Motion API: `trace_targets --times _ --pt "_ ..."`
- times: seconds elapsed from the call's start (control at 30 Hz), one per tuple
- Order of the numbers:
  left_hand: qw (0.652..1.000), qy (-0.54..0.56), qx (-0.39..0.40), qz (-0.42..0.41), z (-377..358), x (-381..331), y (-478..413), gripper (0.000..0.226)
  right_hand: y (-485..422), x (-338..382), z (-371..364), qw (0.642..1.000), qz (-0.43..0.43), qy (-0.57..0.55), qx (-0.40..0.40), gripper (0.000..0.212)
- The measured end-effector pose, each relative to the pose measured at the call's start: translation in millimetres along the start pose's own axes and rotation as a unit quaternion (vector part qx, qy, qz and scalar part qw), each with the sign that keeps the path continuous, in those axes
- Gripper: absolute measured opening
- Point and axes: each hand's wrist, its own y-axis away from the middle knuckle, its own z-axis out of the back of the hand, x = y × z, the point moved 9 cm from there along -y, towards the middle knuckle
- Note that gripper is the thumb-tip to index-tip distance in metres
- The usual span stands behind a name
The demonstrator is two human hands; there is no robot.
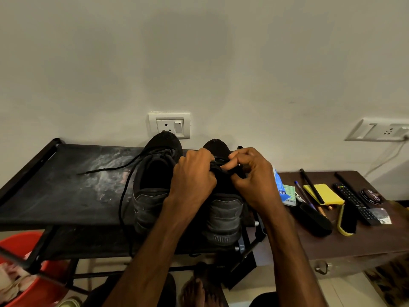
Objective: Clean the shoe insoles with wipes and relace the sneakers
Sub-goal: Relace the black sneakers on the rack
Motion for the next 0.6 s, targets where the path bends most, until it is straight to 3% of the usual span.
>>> trace_targets --times 0.13,0.23,0.3,0.43,0.53,0.6 --pt "1.000 0.010 0.002 -0.007 1.0 -1.0 -1.2 0.017 -6.9 -2.3 -9.8 0.998 -0.012 0.053 0.031 0.035" --pt "1.000 0.008 0.003 -0.017 1.3 -2.1 -1.5 0.017 -11.3 -10.7 -25.8 0.985 -0.067 0.107 0.114 0.048" --pt "1.000 0.007 0.006 -0.021 0.2 -2.9 -1.8 0.018 -12.1 -13.6 -34.6 0.973 -0.079 0.144 0.162 0.043" --pt "1.000 0.003 0.007 -0.016 -0.3 -3.2 -2.2 0.019 -11.8 -15.1 -34.8 0.968 -0.089 0.154 0.179 0.026" --pt "1.000 0.003 0.005 -0.015 0.0 -3.2 -1.2 0.021 -12.2 -17.3 -35.8 0.961 -0.103 0.175 0.190 0.031" --pt "1.000 0.001 0.005 -0.015 0.5 -3.7 -0.8 0.020 -12.5 -17.7 -37.0 0.960 -0.097 0.185 0.186 0.022"
